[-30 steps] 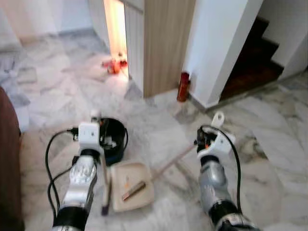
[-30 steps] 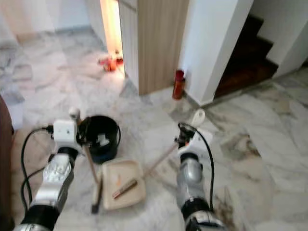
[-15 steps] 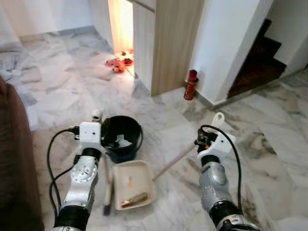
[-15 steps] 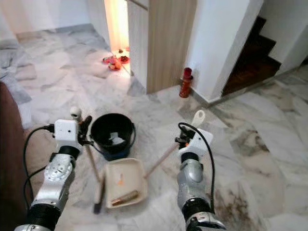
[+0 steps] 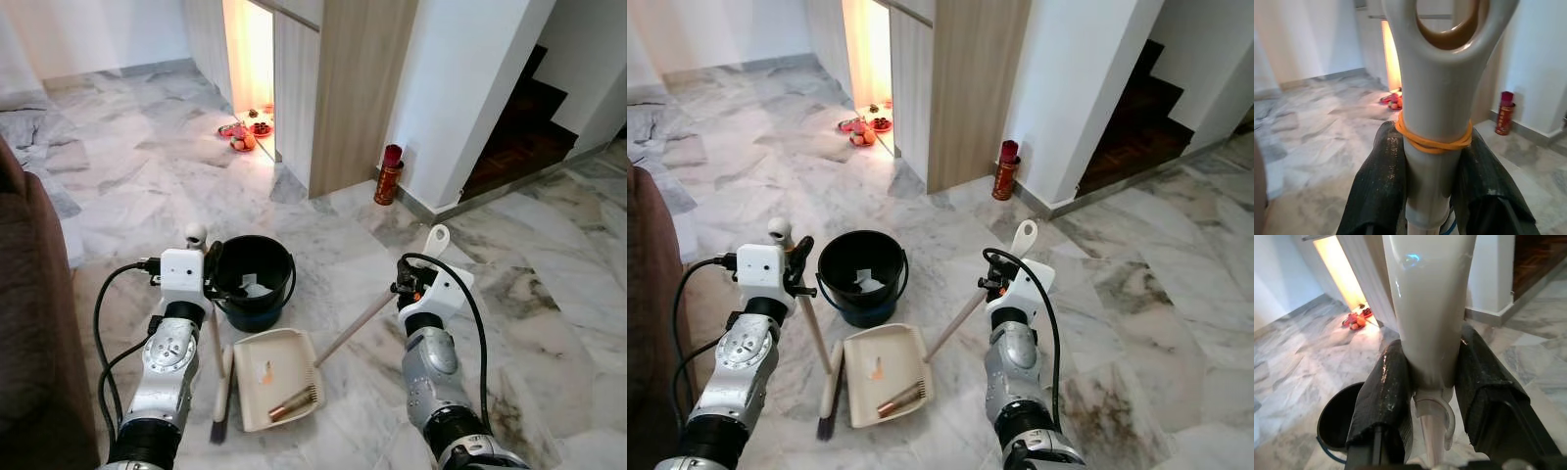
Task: Sweep floor
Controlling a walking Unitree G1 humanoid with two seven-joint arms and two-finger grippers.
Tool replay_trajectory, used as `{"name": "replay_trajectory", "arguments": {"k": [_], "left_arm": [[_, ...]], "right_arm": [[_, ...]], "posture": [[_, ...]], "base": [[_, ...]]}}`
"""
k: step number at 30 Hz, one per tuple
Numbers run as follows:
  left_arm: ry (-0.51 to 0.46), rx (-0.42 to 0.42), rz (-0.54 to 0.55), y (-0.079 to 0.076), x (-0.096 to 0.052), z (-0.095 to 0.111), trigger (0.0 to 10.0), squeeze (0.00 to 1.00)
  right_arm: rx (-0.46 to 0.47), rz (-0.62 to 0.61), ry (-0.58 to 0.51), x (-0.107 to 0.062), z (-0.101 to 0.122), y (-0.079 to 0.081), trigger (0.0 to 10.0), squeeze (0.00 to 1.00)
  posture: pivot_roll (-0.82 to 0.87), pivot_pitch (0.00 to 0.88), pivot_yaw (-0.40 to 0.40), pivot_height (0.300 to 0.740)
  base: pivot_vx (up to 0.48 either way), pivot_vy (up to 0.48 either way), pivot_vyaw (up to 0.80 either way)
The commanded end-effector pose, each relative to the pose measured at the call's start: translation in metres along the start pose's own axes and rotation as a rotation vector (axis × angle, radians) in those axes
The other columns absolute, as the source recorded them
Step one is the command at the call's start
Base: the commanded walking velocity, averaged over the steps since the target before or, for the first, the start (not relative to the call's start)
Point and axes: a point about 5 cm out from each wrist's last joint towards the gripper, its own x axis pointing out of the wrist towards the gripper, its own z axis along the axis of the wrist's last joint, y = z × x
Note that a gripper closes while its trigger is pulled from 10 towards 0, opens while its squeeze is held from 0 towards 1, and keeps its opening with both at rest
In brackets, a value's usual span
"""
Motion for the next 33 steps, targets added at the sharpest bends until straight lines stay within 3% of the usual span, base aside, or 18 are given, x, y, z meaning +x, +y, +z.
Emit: {"name": "replay_trajectory", "arguments": {"k": [1,4,20,33], "left_arm": [[-0.047,0.004,-0.001,0.002,0.004,0.01,10.0,0.0],[-0.045,0.005,-0.001,0.001,0.004,0.009,10.0,0.0],[-0.039,0.007,0.001,0.002,0.004,0.008,10.0,0.0],[-0.036,0.004,0.003,0.002,0.004,0.007,10.0,0.0]], "right_arm": [[0.014,0.026,-0.037,0.003,0.007,0.009,10.0,0.0],[0.015,0.023,-0.035,0.003,0.007,0.009,10.0,0.0],[-0.013,-0.012,-0.047,0.005,0.013,0.0,10.0,0.0],[-0.105,0.017,-0.121,0.001,0.031,-0.005,10.0,0.0]], "posture": [[0.08,0.0,-0.045,0.74],[0.08,0.0,-0.046,0.74],[0.08,0.007,-0.05,0.74],[0.08,0.015,-0.054,0.74]], "base": [[0.0,0.0,0.8],[0.0,0.0,0.78],[0.0,0.0,0.0],[0.0,0.0,0.0]]}}
